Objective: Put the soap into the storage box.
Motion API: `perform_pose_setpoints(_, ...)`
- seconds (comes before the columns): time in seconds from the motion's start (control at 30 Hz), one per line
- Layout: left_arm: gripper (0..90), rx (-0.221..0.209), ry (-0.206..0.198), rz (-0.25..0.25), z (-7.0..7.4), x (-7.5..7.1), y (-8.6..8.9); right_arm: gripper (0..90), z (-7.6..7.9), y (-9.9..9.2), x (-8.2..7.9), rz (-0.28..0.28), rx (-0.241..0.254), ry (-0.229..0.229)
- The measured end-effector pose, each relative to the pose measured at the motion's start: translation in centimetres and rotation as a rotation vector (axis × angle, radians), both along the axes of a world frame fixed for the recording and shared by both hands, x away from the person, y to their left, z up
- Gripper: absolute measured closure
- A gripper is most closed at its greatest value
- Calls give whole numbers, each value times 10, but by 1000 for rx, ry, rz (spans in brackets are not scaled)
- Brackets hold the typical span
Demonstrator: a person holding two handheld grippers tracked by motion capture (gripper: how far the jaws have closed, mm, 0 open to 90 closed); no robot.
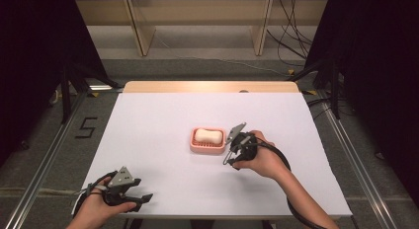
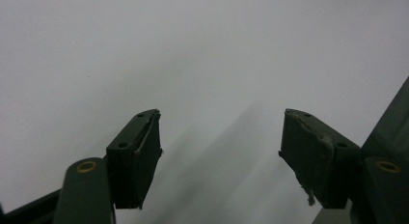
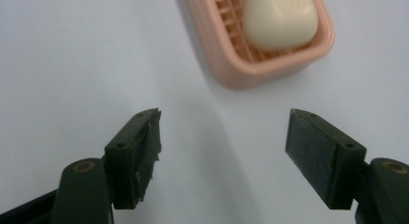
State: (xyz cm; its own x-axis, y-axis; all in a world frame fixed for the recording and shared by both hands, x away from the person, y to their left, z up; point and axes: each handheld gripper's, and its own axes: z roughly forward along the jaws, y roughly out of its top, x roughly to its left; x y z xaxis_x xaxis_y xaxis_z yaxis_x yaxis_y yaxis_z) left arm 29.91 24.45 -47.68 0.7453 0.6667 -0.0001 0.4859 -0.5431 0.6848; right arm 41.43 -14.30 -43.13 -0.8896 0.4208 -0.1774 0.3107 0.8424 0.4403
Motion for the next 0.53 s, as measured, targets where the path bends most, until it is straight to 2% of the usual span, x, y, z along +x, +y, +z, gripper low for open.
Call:
perform_pose_setpoints(0.03,302,-17,6,16,-1,-1,-1,292,-1,-3,-5,-27,7,12)
perform_pose_setpoints(0.07,302,-14,6,14,-1,0,-1,292,-4,-8,-8,-27,9,11)
perform_pose_setpoints(0.1,302,-38,32,39,-2,-3,-2,293,-7,-12,-13,-43,12,13)
perform_pose_setpoints(0.17,302,-36,34,49,-3,-2,-2,295,-12,-19,-20,-58,19,16)
perform_pose_setpoints(0.2,302,-36,38,46,-3,-2,-2,296,-15,-23,-23,-46,26,6)
perform_pose_setpoints(0.23,302,-14,25,20,-2,-1,0,302,-18,-26,-26,-49,40,2)
perform_pose_setpoints(0.27,302,-33,35,53,-3,-2,-2,304,-19,-28,-29,-85,56,-2)
perform_pose_setpoints(0.3,302,-36,43,52,-3,-2,-1,305,-23,-32,-32,-73,83,-41)
perform_pose_setpoints(0.33,302,-26,26,37,-3,-1,0,305,-25,-34,-35,-98,100,-40)
perform_pose_setpoints(0.37,302,-25,36,59,-3,-1,-1,307,-27,-36,-37,-107,102,-34)
perform_pose_setpoints(0.4,302,-32,39,49,-3,-1,-1,308,-29,-38,-39,-112,91,-87)
perform_pose_setpoints(0.47,302,-28,28,39,-2,-1,0,308,-31,-39,-42,-146,122,-79)
perform_pose_setpoints(0.5,302,-24,9,41,-2,0,0,308,-32,-39,-43,-165,142,-77)
perform_pose_setpoints(0.53,303,-25,22,35,-2,0,1,309,-33,-40,-42,-163,145,-87)
